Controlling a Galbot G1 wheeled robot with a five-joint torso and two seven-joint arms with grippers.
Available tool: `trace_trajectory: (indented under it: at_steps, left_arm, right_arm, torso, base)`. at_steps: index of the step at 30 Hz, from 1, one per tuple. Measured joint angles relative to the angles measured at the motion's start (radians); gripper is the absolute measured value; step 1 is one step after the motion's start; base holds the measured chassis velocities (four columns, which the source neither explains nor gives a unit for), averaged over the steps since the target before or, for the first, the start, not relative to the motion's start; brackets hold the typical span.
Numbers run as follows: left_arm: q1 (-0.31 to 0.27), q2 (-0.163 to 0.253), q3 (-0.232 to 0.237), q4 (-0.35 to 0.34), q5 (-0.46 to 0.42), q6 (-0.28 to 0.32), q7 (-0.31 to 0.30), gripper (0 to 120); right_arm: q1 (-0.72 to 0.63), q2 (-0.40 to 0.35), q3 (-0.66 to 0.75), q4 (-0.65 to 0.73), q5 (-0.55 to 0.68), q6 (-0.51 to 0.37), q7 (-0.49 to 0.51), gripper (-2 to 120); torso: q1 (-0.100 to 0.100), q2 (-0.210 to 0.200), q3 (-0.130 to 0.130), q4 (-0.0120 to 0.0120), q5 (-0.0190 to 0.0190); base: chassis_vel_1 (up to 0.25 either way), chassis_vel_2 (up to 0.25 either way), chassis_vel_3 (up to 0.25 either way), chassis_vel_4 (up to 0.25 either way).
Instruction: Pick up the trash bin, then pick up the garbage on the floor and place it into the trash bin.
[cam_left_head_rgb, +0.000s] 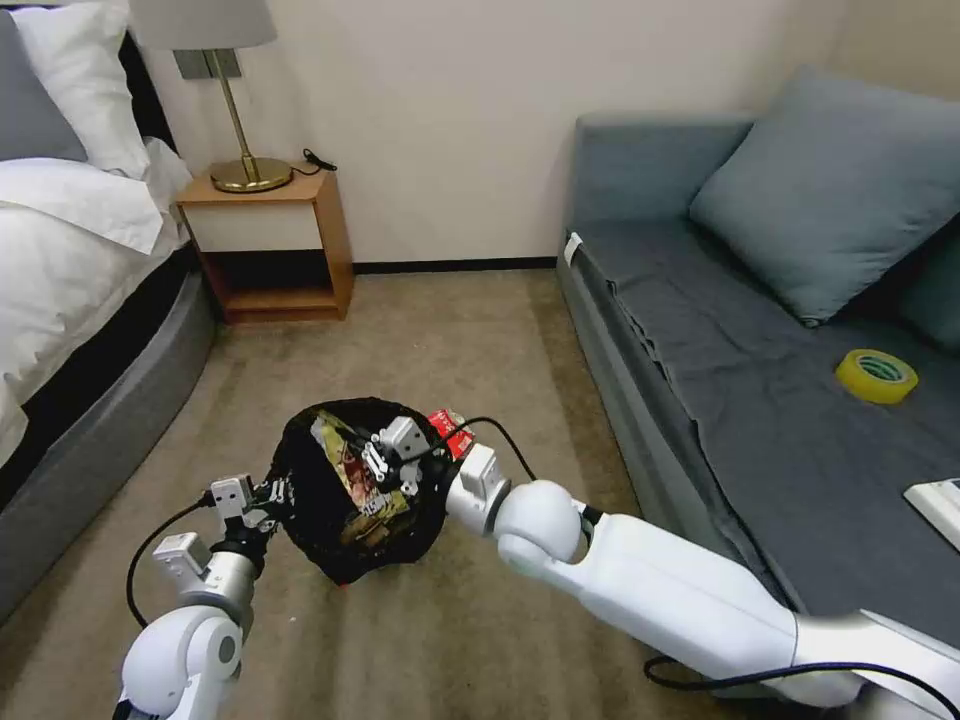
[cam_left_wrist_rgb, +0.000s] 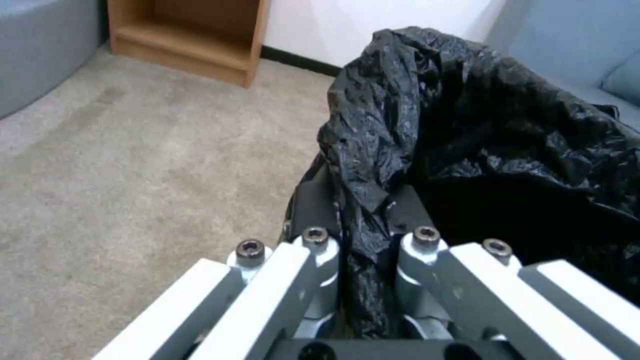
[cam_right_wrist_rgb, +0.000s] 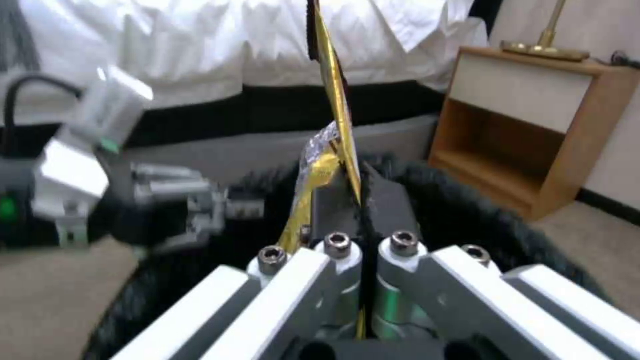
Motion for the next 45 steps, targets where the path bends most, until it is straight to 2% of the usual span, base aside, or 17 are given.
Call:
trace_trajectory:
  at_steps: [6, 10, 11, 17, 18, 22, 24, 26, 27, 29, 32, 34, 35, 40, 41, 44, 45]
  left_arm:
    - [0.005, 0.004, 0.0, -0.011, -0.01, 0.005, -0.001, 6]
    - [0.009, 0.008, 0.0, -0.015, -0.017, 0.008, -0.001, 6]
    - [0.009, 0.008, 0.0, -0.015, -0.017, 0.008, -0.001, 6]
    - [0.005, 0.019, -0.007, -0.009, -0.02, 0.008, -0.001, 6]
    - [0.005, 0.019, -0.007, -0.009, -0.02, 0.008, -0.001, 6]
    - [-0.01, 0.029, -0.02, 0.008, -0.027, 0.0, -0.002, 6]
    - [-0.012, 0.029, -0.021, 0.01, -0.026, -0.001, -0.002, 6]
    - [-0.018, 0.03, -0.026, 0.013, -0.026, -0.004, -0.004, 6]
    - [-0.024, 0.034, -0.032, 0.015, -0.025, -0.005, -0.005, 6]
    - [-0.027, 0.035, -0.035, 0.015, -0.023, -0.007, -0.006, 6]
    - [-0.031, 0.035, -0.043, 0.015, -0.013, -0.009, -0.012, 6]
    - [-0.031, 0.034, -0.044, 0.015, -0.011, -0.01, -0.012, 6]
    - [-0.031, 0.031, -0.046, 0.014, -0.006, -0.011, -0.013, 6]
    - [-0.028, 0.018, -0.051, 0.007, 0.011, -0.013, -0.021, 6]
    - [-0.028, 0.018, -0.051, 0.007, 0.011, -0.013, -0.021, 6]
    - [-0.022, 0.004, -0.061, 0.005, 0.02, -0.018, -0.03, 6]
    - [-0.022, 0.004, -0.061, 0.005, 0.02, -0.018, -0.03, 6]
  right_arm:
    - [-0.011, -0.018, -0.003, -0.005, -0.011, -0.001, -0.005, 11]
    - [-0.021, -0.027, -0.007, -0.012, -0.026, -0.012, -0.002, 33]
    - [-0.021, -0.027, -0.007, -0.012, -0.026, -0.012, -0.002, 33]
    - [-0.036, -0.05, 0.036, -0.002, -0.039, -0.016, 0.025, 56]
    - [-0.036, -0.05, 0.036, -0.002, -0.039, -0.016, 0.025, 56]
    - [-0.08, -0.116, 0.174, 0.061, -0.074, -0.014, 0.102, 76]
    - [-0.092, -0.126, 0.195, 0.072, -0.079, -0.012, 0.115, 79]
    - [-0.126, -0.152, 0.25, 0.098, -0.092, -0.003, 0.143, 85]
    - [-0.186, -0.19, 0.316, 0.137, -0.107, 0.011, 0.166, 93]
    - [-0.22, -0.207, 0.343, 0.158, -0.111, 0.014, 0.172, 96]
    - [-0.377, -0.248, 0.464, 0.242, -0.123, 0.012, 0.177, 100]
    - [-0.401, -0.25, 0.484, 0.257, -0.125, 0.01, 0.177, 100]
    - [-0.483, -0.253, 0.555, 0.306, -0.133, 0.0, 0.173, 100]
    - [-0.665, -0.238, 0.669, 0.386, -0.205, -0.023, 0.158, 100]
    - [-0.665, -0.238, 0.669, 0.386, -0.205, -0.023, 0.158, 100]
    - [-0.844, -0.197, 0.763, 0.439, -0.312, -0.02, 0.133, 100]
    - [-0.844, -0.197, 0.763, 0.439, -0.312, -0.02, 0.133, 100]
  torso:
    - [0.0, 0.0, 0.0, 0.0, 0.0]
    - [0.0, 0.0, 0.0, 0.0, 0.0]
    - [0.0, 0.0, 0.0, 0.0, 0.0]
    - [0.0, 0.0, 0.0, 0.0, 0.0002]
    - [0.0, 0.0, 0.0, 0.0, 0.0002]
    - [0.0, 0.0, 0.0, 0.0, 0.0001]
    - [0.0, 0.0, 0.0, 0.0001, 0.0001]
    - [0.0, 0.0, 0.0, 0.0, 0.0001]
    - [0.0, 0.0, 0.0, 0.0, 0.0002]
    - [0.0, 0.0, 0.0, -0.0001, 0.0002]
    - [0.0, 0.0, 0.0, -0.0002, 0.0004]
    - [0.0, 0.0, 0.0, -0.0003, 0.0004]
    - [0.0, 0.0, 0.0, -0.0002, 0.0001]
    - [0.0, 0.0, 0.0, -0.0003, 0.0002]
    - [0.0, 0.0, 0.0, -0.0003, 0.0002]
    - [0.0, 0.0, 0.0, 0.0, 0.0002]
    - [0.0, 0.0, 0.0, 0.0, 0.0002]
  base:
    - [0.0, 0.0, 0.0, 0.0]
    - [0.0, 0.0, 0.0, 0.0]
    - [0.0, 0.0, 0.0, 0.0]
    - [0.0, 0.0, 0.0, 0.0]
    - [0.0, 0.0, 0.0, 0.0]
    - [0.0, 0.0, 0.0, 0.0]
    - [0.0, 0.0, 0.0, 0.0]
    - [0.0, 0.0, 0.0, 0.0]
    - [0.0, 0.0, 0.0, 0.0]
    - [0.0, 0.0, 0.0, 0.0]
    - [0.0, 0.0, 0.0, 0.0]
    - [0.0, 0.0, 0.0, 0.0]
    - [0.0, 0.0, 0.0, 0.0]
    - [0.0, 0.0, 0.0, 0.0]
    - [0.0, 0.0, 0.0, 0.0]
    - [0.0, 0.0, 0.0, 0.0]
    - [0.0, 0.0, 0.0, 0.0]
